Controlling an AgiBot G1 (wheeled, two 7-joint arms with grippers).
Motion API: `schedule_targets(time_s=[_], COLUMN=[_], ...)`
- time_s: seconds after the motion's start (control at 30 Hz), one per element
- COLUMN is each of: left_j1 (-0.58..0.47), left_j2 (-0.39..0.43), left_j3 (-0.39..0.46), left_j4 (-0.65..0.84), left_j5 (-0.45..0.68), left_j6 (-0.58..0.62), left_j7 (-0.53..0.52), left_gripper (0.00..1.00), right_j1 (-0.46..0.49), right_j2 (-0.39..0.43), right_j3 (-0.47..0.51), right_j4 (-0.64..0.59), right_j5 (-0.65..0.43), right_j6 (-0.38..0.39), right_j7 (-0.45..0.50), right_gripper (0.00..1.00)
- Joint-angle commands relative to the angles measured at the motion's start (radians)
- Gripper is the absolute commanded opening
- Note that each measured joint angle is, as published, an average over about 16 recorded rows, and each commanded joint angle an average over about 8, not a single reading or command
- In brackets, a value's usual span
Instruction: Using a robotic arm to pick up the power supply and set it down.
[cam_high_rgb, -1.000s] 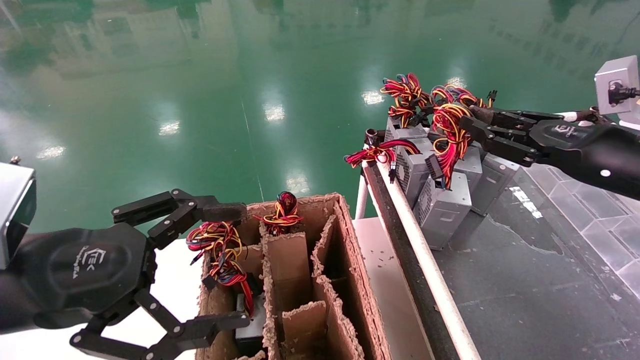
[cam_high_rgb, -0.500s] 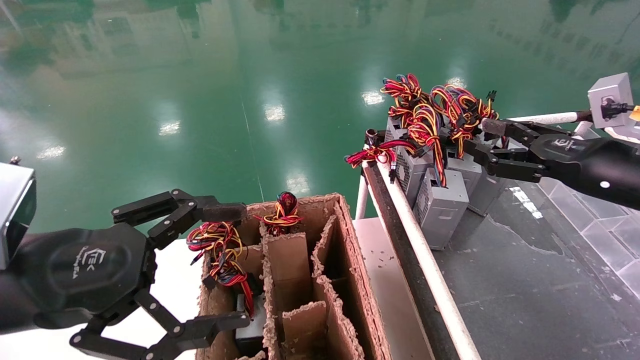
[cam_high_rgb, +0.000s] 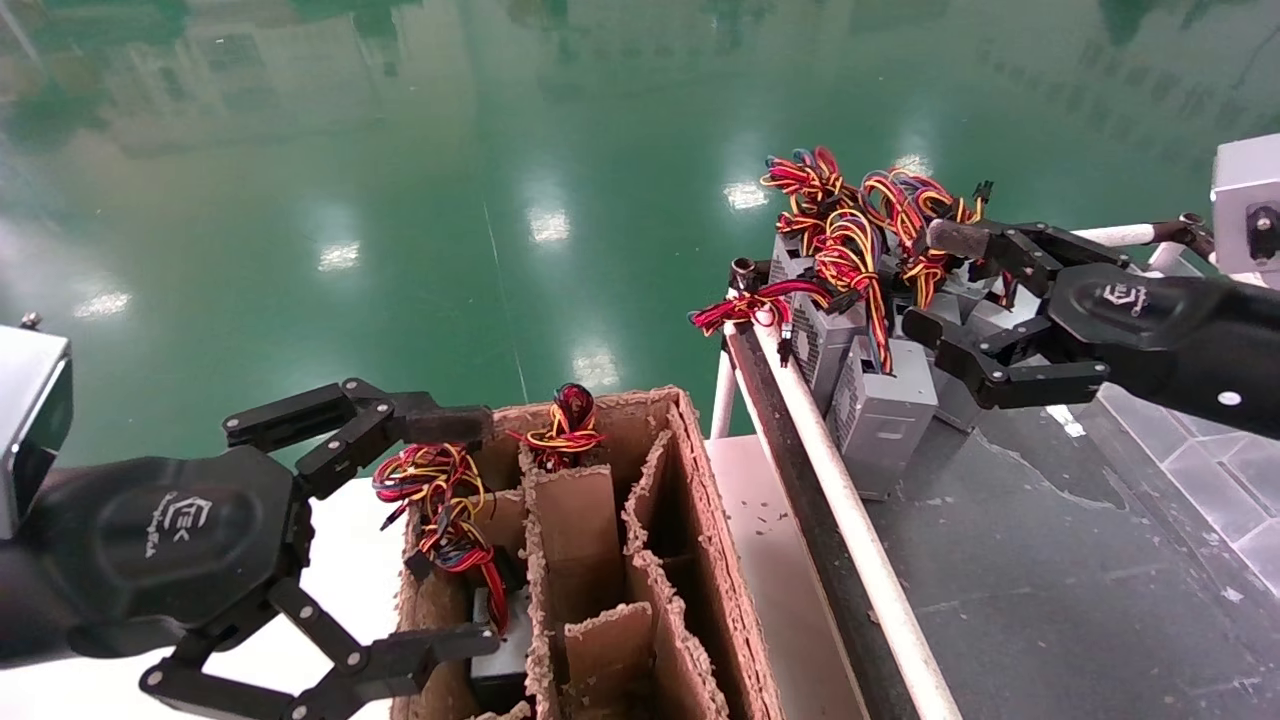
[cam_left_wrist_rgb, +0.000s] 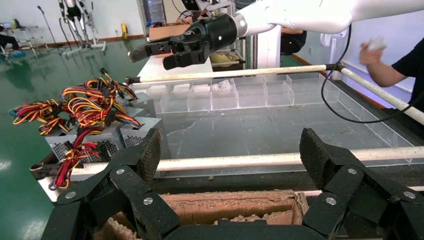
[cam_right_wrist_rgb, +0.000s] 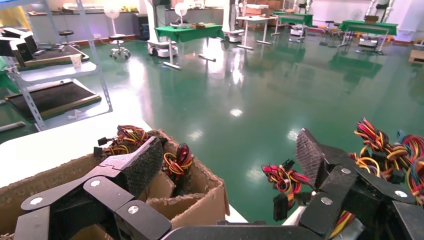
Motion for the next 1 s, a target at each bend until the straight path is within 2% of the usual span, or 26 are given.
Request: schedule_targets(time_s=[0.03,1.0], left_j1=[0.000,0.000], left_j2=[0.000,0.000], left_j3=[0.000,0.001], left_j4=[0.000,0.000], left_j5=[0.000,-0.001], left_j6=[0.000,0.000], left_j7=[0.000,0.001], left_gripper=[1.00,1.00], right_j1=[-0.016,-0.263], right_j2=[0.006,0.093], right_j3=[0.007,0.109], right_j4=[0.033,0.547], right_j5=[0.004,0.080], right_j6=[0.004,0.025], right_j7=[0.010,0.171], right_gripper=[1.00,1.00])
